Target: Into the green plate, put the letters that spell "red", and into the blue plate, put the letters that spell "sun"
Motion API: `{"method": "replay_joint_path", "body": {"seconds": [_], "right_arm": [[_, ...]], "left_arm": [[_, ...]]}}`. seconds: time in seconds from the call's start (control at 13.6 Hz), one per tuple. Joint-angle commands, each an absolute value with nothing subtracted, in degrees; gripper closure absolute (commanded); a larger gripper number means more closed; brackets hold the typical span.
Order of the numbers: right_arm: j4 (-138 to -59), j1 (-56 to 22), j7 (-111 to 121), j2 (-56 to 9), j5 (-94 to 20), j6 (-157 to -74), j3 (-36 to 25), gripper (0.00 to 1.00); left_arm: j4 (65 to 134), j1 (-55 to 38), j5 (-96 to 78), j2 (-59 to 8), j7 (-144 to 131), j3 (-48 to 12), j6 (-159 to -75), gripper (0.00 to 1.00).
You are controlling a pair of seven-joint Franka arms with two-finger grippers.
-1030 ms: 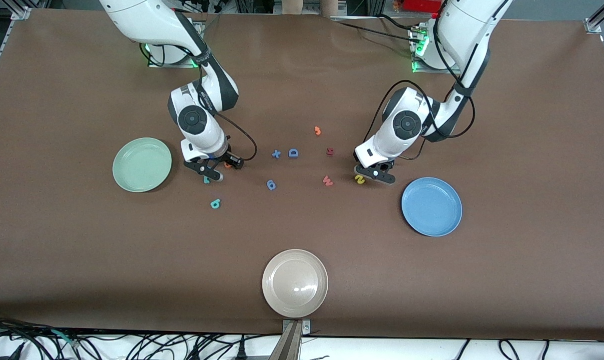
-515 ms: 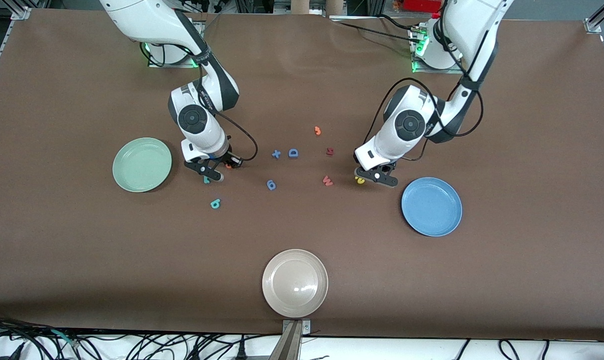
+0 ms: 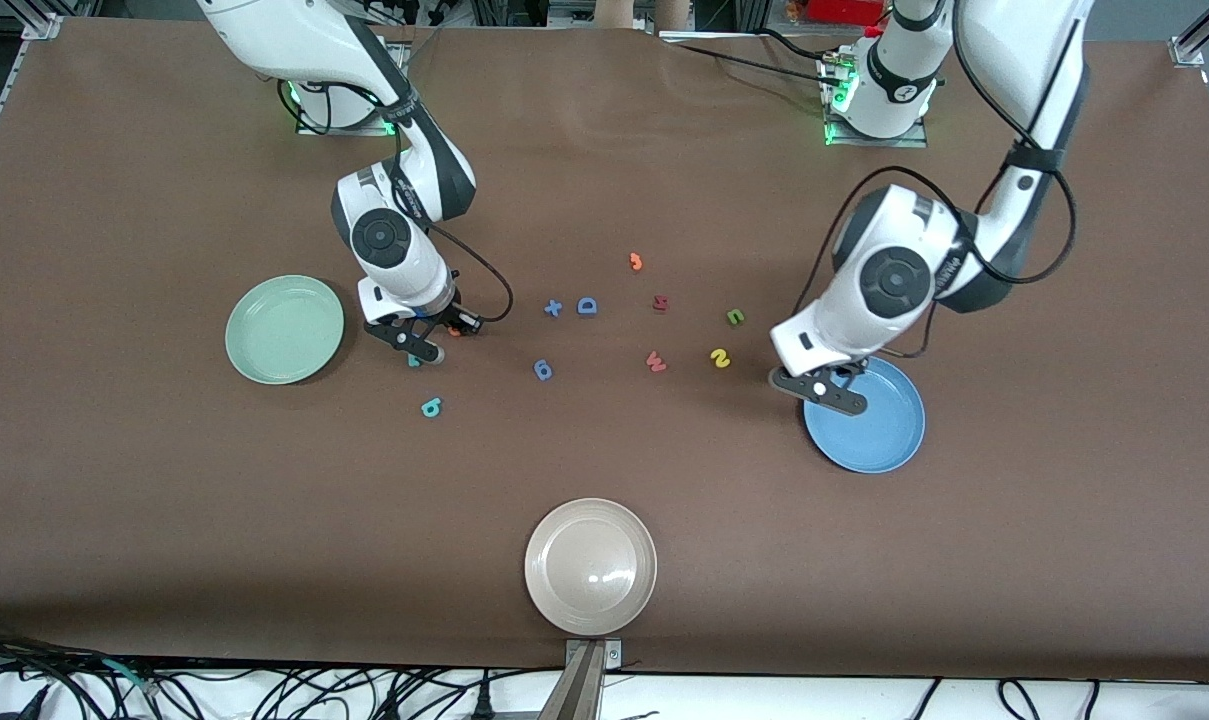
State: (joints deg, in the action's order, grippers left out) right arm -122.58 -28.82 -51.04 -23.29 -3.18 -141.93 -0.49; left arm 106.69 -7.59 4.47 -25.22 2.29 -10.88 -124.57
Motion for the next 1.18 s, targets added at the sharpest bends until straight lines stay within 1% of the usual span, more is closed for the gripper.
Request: {"method": "replay_joint_path", "body": {"seconds": [0.0,0.07,0.22,0.29,0.37,0.44,0.51,0.66,0.81,0.96,1.1], "right_arm": [[-121.9,-28.9,-49.7,-16.4,-3.7,-132.2,-3.0,1.0],[-121.3,-28.9,-47.3,-14.5,-3.8,-128.4,-4.6,1.0],[-121.0,-28.8,-40.1,-11.7,-3.7,-123.1,-8.9,1.0],[-121.1,-28.9,-35.7,-10.7,-3.7,-121.3,-11.3,1.0],[-121.2,-28.8,-31.5,-9.9,-3.7,-119.9,-14.1,1.0],[-121.5,-28.8,-26.5,-9.1,-3.7,-119.1,-17.1,1.0],[-121.9,-28.8,-21.1,-9.1,-3.7,-118.4,-20.6,1.0],[-123.1,-28.8,-10.2,-9.1,-3.8,-118.6,-26.9,1.0],[-123.6,-28.5,-1.3,-11.2,-3.8,-120.0,-31.5,1.0],[-124.3,-28.0,2.5,-14.0,-4.0,-123.3,-33.0,1.0],[-127.9,-27.4,2.9,-16.0,-4.0,-131.1,-33.0,1.0]], "left_arm": [[102.1,-2.8,5.1,-30.6,12.5,-11.3,-124.3,0.81],[101.3,-1.6,5.2,-32.2,14.4,-11.3,-124.9,0.8],[99.8,-1.3,5.2,-36.0,16.3,-11.3,-128.9,0.74],[99.8,-1.4,5.2,-36.7,16.5,-11.3,-130.6,0.59],[99.8,-1.7,5.3,-36.7,16.4,-11.3,-130.9,0.31],[99.8,-1.8,5.3,-36.7,16.5,-11.4,-130.9,0.08],[99.7,-1.7,5.9,-36.6,16.7,-11.4,-130.9,0.01],[99.8,-1.7,5.9,-35.9,17.0,-11.7,-130.4,0.01],[99.8,-2.6,5.2,-35.0,16.9,-12.5,-130.0,0.01],[99.9,-2.5,5.0,-34.7,15.6,-15.9,-128.9,0.0],[100.5,-2.7,4.9,-34.7,8.8,-19.4,-128.8,0.0]]}}
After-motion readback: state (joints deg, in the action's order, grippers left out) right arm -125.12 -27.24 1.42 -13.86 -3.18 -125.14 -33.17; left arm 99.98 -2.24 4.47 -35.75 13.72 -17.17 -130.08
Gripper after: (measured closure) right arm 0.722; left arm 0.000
